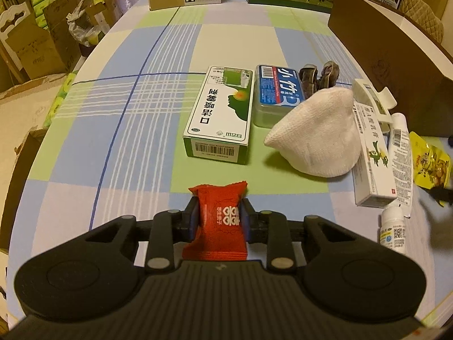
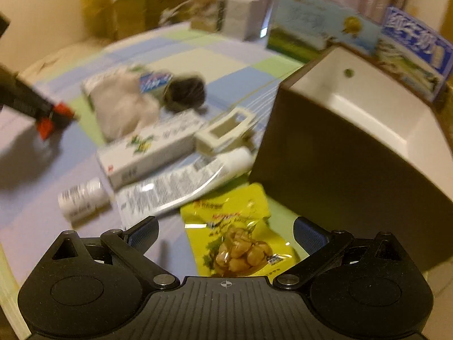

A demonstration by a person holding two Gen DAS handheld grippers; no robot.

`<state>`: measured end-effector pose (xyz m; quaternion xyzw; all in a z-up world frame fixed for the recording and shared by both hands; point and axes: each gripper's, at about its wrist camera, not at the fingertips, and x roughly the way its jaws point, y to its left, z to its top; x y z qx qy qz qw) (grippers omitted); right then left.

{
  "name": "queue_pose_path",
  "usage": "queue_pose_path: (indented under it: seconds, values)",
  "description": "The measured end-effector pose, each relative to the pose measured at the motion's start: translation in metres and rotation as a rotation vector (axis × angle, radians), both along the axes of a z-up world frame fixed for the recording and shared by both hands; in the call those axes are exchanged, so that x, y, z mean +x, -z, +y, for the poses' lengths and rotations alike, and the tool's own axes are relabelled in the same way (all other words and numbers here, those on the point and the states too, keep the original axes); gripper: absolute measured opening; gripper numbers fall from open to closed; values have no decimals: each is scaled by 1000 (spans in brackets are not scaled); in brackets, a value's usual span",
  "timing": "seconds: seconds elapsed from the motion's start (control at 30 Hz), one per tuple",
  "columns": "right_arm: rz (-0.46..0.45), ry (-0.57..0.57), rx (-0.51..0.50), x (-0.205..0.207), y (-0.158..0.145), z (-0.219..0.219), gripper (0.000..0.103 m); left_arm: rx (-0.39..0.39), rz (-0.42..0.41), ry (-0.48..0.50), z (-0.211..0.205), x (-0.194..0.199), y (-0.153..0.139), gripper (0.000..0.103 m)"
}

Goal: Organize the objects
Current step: 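Close right tool on yellow snack pouch while left tool holds red packet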

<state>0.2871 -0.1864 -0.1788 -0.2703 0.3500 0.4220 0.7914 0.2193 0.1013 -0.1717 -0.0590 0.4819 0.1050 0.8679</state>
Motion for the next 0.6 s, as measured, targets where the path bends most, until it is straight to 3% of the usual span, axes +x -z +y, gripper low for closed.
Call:
queue_pose_path:
  seconds: [0.37, 0.6]
  values:
    - [71, 15, -42, 8, 3, -8, 70, -8, 2, -3, -1, 1, 1, 26]
    - [144, 85, -66, -10, -3, -1, 70, -14, 3, -1, -2, 0, 1, 27]
